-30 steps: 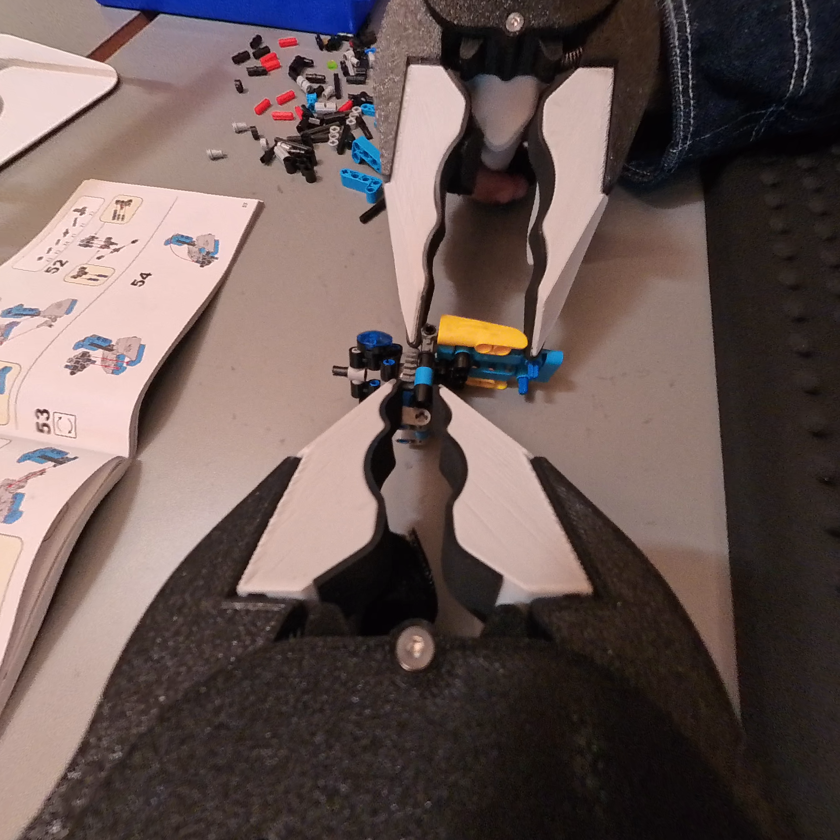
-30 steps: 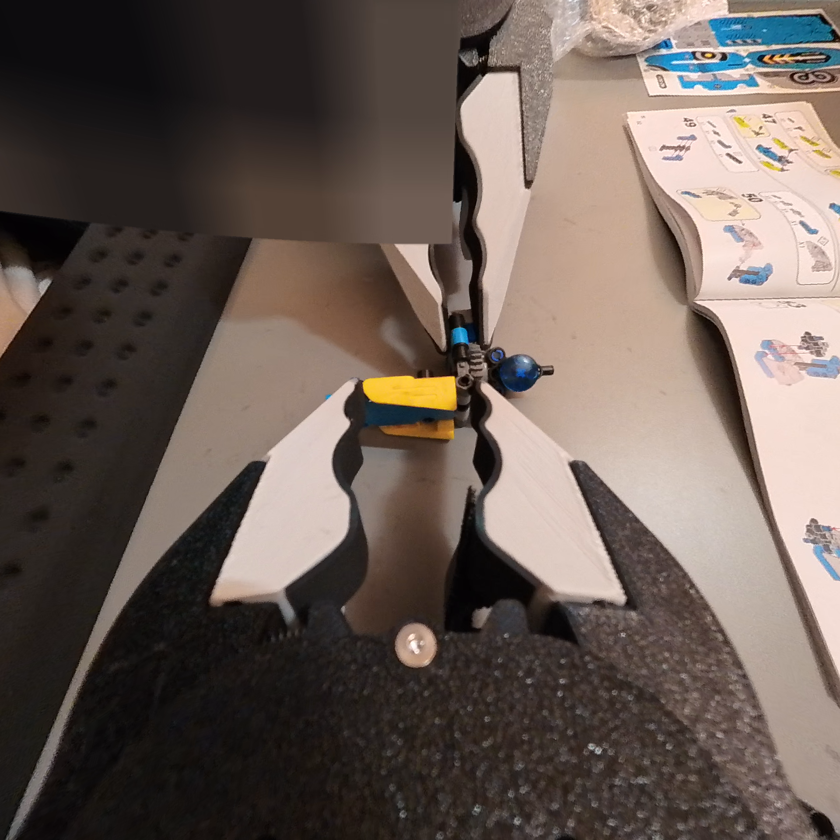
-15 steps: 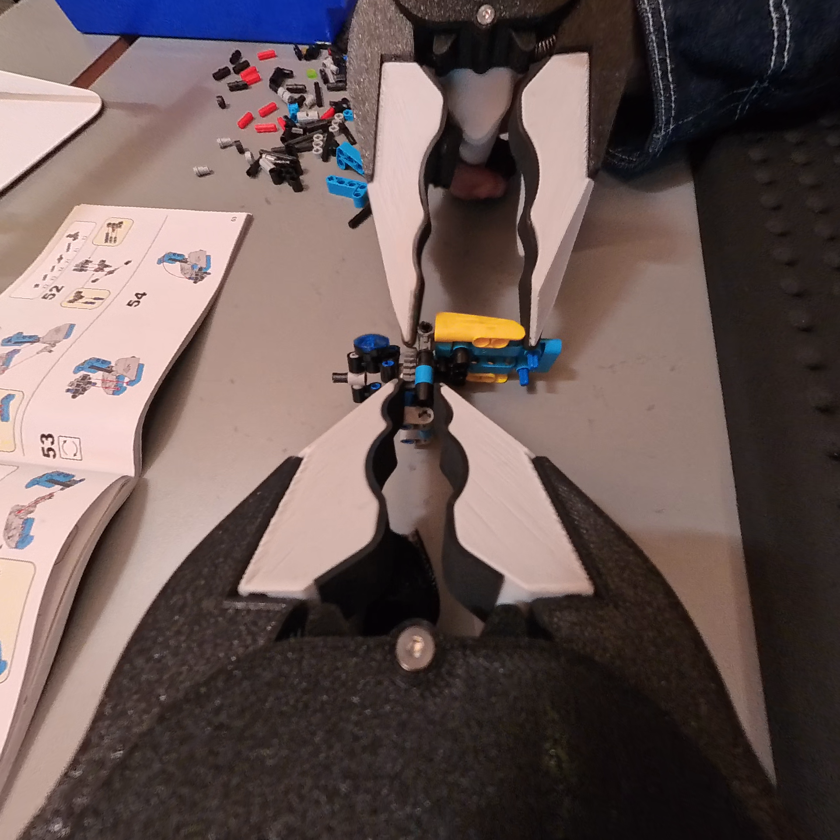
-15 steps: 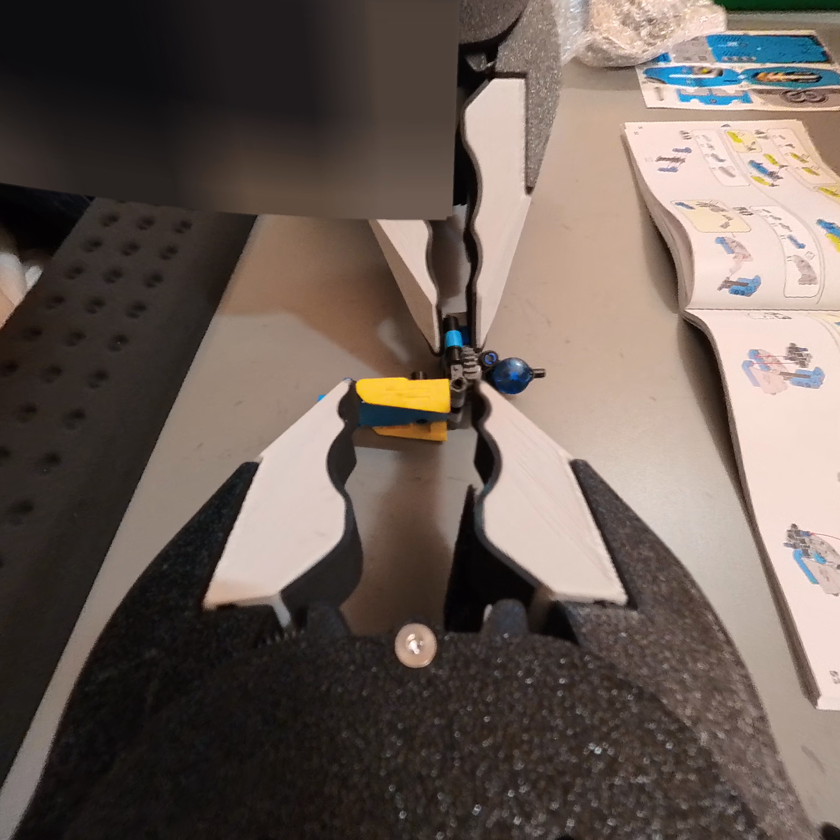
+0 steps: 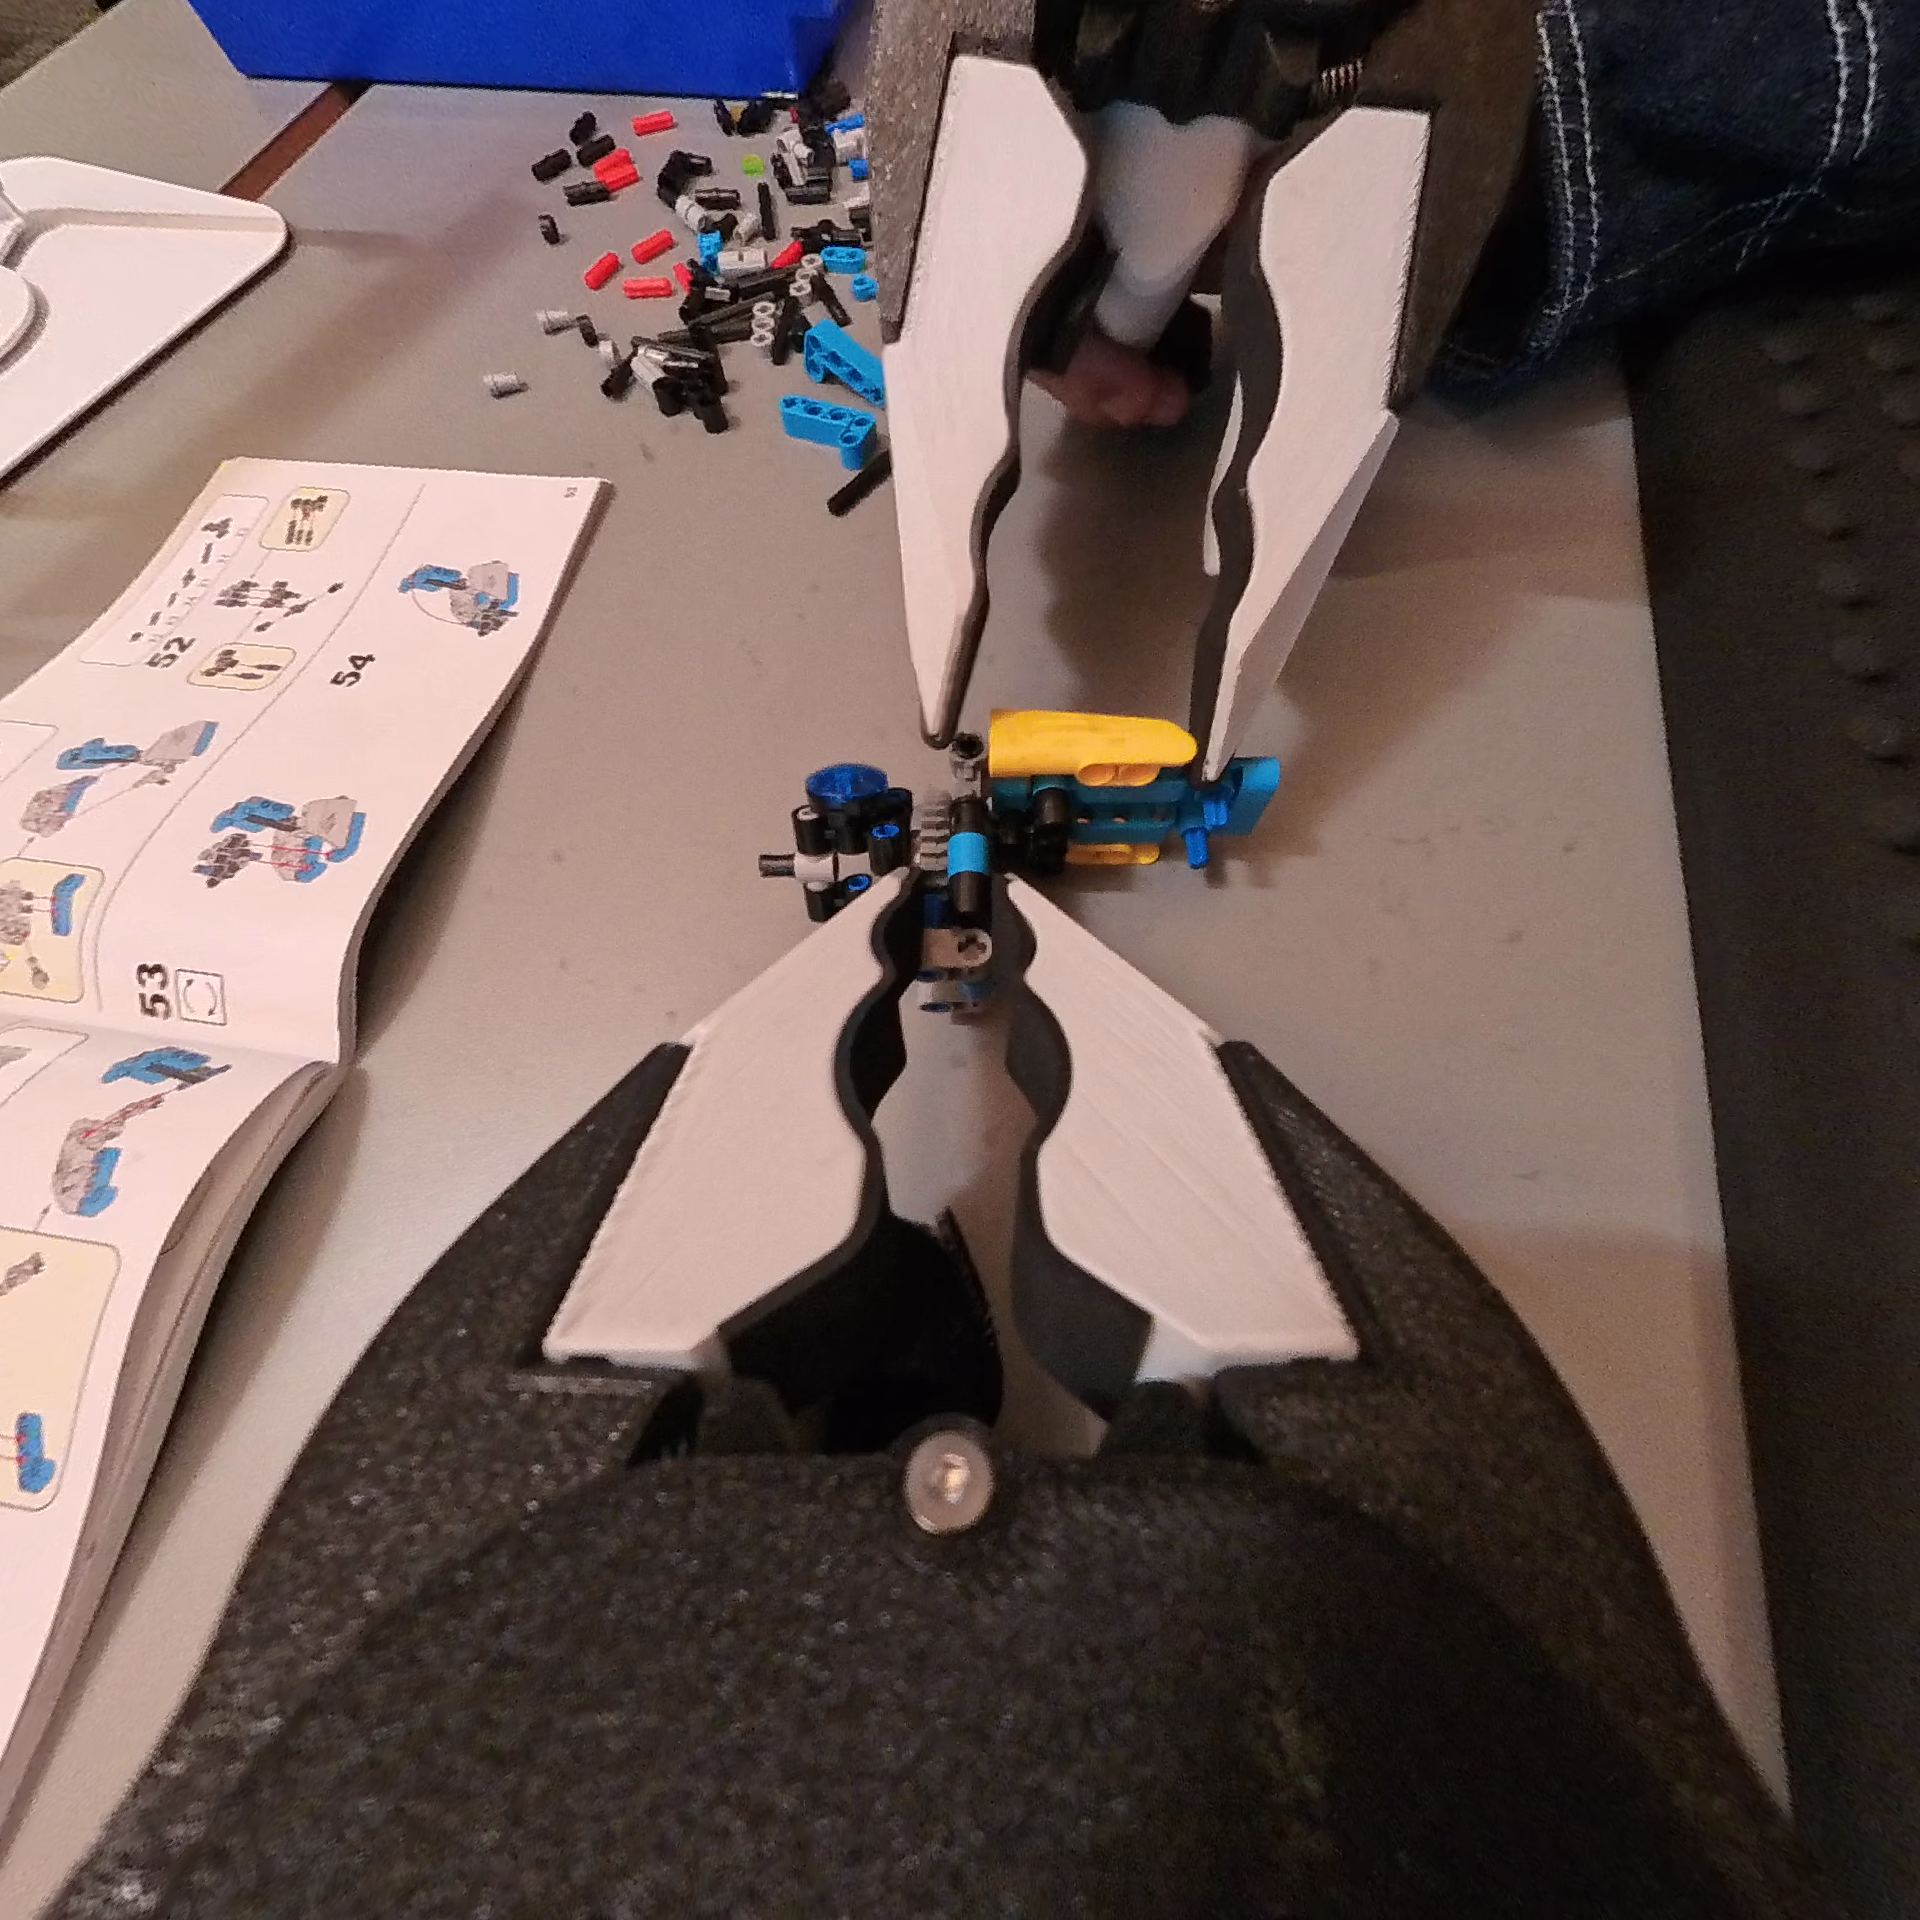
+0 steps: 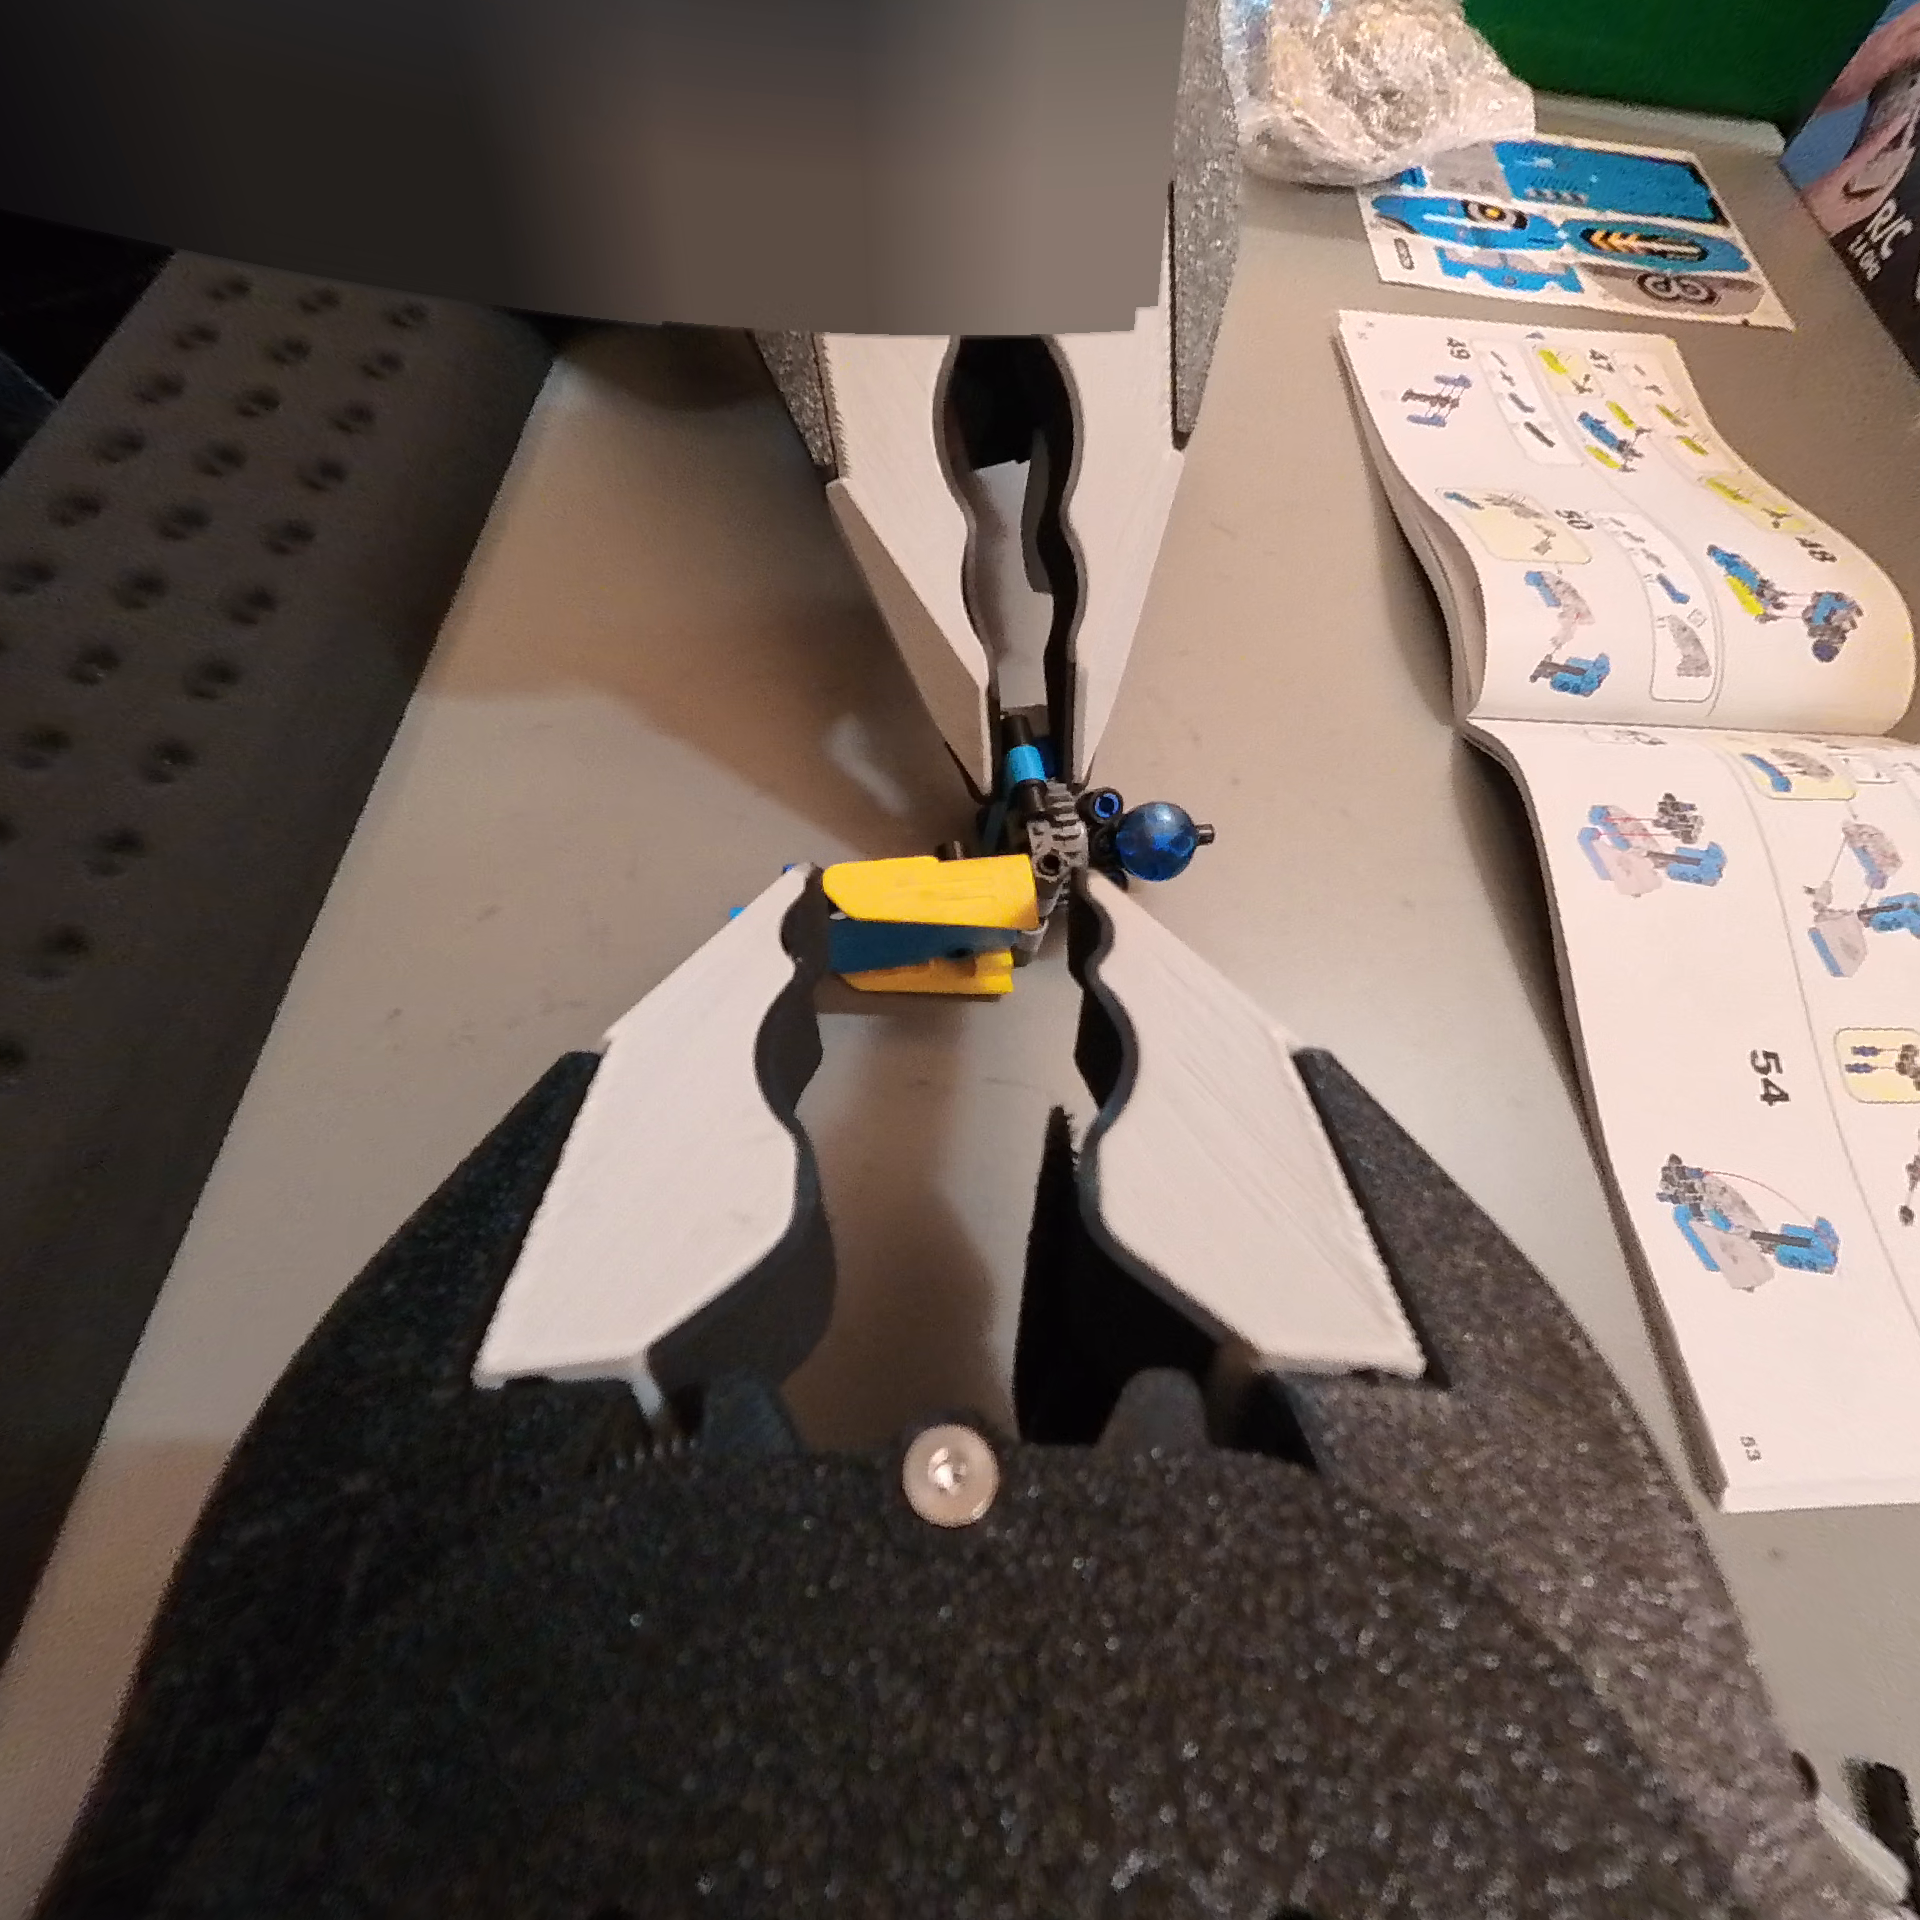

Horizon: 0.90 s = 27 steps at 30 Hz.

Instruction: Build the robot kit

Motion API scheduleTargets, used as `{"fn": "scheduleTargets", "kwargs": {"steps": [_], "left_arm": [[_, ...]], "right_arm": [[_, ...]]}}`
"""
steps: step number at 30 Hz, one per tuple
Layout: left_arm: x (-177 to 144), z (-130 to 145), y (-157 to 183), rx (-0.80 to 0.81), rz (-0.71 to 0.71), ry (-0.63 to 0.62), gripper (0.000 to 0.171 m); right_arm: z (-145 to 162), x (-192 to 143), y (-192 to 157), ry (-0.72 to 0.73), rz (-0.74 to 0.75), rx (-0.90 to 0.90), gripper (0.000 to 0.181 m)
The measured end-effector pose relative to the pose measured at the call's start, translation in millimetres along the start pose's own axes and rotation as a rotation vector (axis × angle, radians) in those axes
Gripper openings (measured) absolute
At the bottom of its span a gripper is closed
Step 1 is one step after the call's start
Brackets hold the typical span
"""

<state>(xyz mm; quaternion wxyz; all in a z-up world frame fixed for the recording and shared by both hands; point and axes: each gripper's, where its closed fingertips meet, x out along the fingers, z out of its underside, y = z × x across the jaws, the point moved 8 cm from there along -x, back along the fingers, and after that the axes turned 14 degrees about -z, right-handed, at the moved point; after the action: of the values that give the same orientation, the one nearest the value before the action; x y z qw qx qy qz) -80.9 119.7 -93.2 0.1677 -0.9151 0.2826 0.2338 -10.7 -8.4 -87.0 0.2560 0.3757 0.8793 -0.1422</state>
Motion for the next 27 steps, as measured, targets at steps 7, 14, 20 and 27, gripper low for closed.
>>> {"fn": "scheduleTargets", "kwargs": {"steps": [7, 14, 20, 27], "left_arm": [[-0.4, 0.2, -0.2, -0.005, -0.012, -0.003, 0.012], [-0.4, 0.5, -2.0, -0.021, -0.015, -0.006, 0.012], [0.0, -0.1, -1.7, -0.031, -0.020, -0.009, 0.012], [1.5, -0.8, -3.4, -0.041, 0.028, -0.012, 0.010]], "right_arm": [[-1.7, 0.0, -0.2, -0.032, 0.005, 0.020, 0.045], [-1.1, -0.1, 0.0, -0.021, 0.009, 0.032, 0.040], [4.2, -0.5, 3.2, 0.057, -0.032, 0.083, 0.040], [5.2, -1.7, 6.4, 0.062, -0.083, 0.076, 0.040]]}}
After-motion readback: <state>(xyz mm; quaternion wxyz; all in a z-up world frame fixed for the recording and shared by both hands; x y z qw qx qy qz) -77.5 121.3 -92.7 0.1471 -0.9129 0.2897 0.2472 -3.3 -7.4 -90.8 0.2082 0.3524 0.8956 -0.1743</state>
